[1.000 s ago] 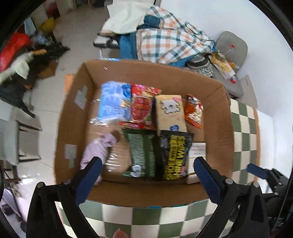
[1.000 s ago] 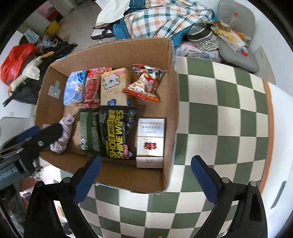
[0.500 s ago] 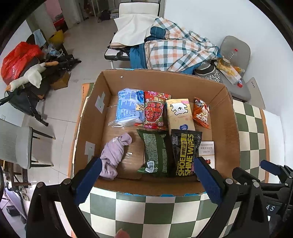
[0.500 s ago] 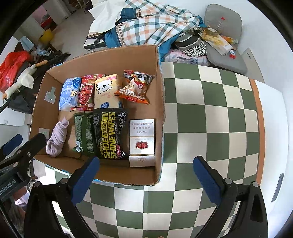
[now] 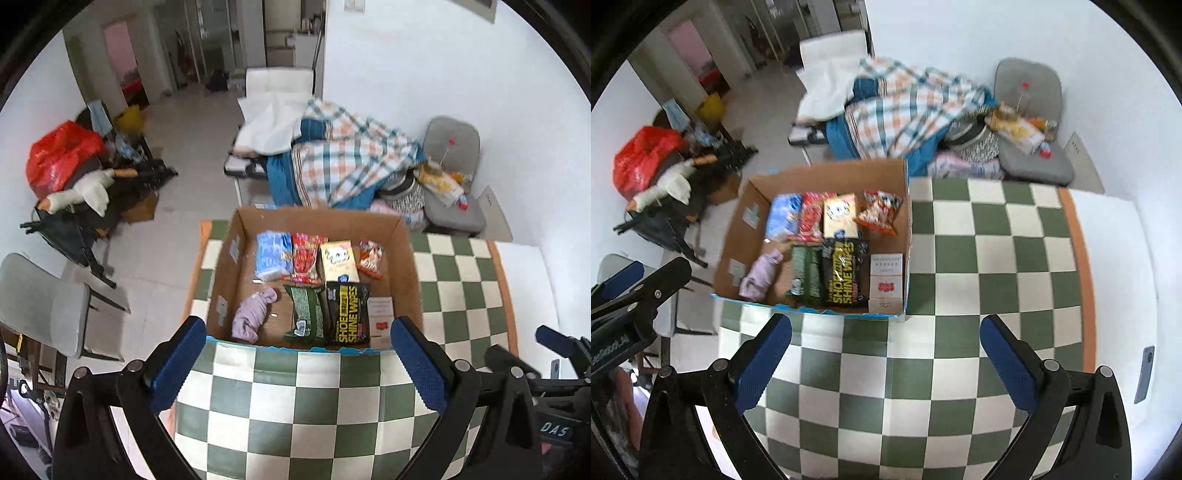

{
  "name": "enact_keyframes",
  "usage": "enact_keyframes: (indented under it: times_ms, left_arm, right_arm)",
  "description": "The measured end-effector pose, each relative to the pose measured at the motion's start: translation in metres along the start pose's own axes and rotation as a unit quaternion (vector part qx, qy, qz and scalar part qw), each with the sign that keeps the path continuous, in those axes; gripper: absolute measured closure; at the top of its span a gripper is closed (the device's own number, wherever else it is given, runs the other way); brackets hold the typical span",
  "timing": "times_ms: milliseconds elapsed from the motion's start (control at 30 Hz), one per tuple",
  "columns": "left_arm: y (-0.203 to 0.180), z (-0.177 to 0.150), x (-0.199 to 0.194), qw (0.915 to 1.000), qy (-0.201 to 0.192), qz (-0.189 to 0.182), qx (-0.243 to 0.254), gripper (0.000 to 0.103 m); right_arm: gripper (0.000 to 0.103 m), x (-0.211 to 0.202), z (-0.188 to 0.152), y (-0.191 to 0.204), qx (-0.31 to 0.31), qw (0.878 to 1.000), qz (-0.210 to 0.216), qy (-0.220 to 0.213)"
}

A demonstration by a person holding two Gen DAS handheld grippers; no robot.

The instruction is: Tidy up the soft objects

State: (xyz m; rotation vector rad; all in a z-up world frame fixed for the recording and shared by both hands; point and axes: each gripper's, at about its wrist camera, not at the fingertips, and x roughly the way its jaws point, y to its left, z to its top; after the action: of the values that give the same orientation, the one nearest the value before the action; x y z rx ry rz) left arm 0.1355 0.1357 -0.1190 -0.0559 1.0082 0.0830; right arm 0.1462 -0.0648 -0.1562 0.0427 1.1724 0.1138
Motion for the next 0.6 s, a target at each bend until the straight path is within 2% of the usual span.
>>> enact_keyframes:
  times_ms: [67, 200, 400, 600]
  left_arm:
    - [0.000, -0.004, -0.022, 0.9999, -0.014, 0.006, 0.002, 0.001]
    - [0.001, -0.009, -0.049, 0.9999, -0.013, -0.001, -0.002, 0.001]
    - [-0.003, -0.023, -0.085, 0.9995, -0.025, -0.017, -0.005, 0.001]
    - [-0.005, -0.033, -0.106, 0.9994, -0.032, -0.015, -0.006, 0.001]
  right_arm:
    - [0.000, -0.025, -0.004, 0.000, 0.001, 1.000, -0.004, -0.021]
    - [0.000, -0.074, -0.014, -0.001, -0.001, 0.998, -0.012, -0.062]
    - [0.000, -0.118, -0.030, 0.002, -0.008, 0.997, -0.004, -0.080]
    - [0.000, -0.141, -0.042, 0.007, -0.016, 0.996, -0.001, -0.087]
